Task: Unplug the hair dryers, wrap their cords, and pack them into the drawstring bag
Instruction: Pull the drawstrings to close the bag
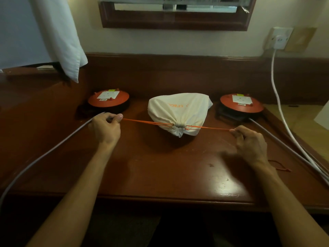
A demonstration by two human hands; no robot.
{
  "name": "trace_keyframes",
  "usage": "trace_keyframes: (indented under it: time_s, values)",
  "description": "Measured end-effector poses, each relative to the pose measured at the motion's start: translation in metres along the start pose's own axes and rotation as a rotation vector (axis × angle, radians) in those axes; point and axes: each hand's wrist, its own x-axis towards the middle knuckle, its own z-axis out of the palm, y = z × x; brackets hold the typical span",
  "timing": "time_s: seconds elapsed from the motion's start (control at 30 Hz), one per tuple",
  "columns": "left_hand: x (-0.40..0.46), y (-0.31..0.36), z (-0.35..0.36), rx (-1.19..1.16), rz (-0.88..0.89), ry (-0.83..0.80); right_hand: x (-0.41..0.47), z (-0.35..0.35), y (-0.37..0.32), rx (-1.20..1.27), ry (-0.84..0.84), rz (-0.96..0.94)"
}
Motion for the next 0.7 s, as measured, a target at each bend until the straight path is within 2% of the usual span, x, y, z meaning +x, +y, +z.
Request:
trace_keyframes:
  time_s: [0.1, 0.2, 0.3, 0.4, 0.47, 0.53, 0.6, 0.7]
  values:
    - [-0.004, 0.001, 0.014, 0.002, -0.02, -0.113, -0.002, -0.001, 0.01, -0.012, -0.141, 0.15]
    - [-0.004, 0.005, 0.022, 0.149, 0.031, -0.338, 0.004, -0.016, 0.013, -0.139, -0.341, 0.212]
    - [-0.018, 0.015, 0.034, 0.359, 0.217, -0.45, 0.003, -0.02, -0.009, -0.22, -0.324, 0.064]
    - [-0.047, 0.032, 0.059, 0.429, 0.424, -0.546, 0.005, 0.0, -0.062, -0.191, -0.387, -0.142]
    - [-0.063, 0.039, 0.073, 0.377, 0.44, -0.632, 0.007, 0.019, -0.084, -0.141, -0.473, -0.137]
    - [-0.069, 0.037, 0.08, 0.212, 0.376, -0.701, 0.007, 0.027, -0.092, 0.041, -0.497, -0.068]
    - [-0.066, 0.032, 0.075, 0.069, 0.33, -0.721, 0.004, 0.027, -0.088, 0.198, -0.432, -0.06]
    - [-0.058, 0.021, 0.058, -0.071, 0.306, -0.682, -0.004, 0.02, -0.079, 0.308, -0.341, -0.128]
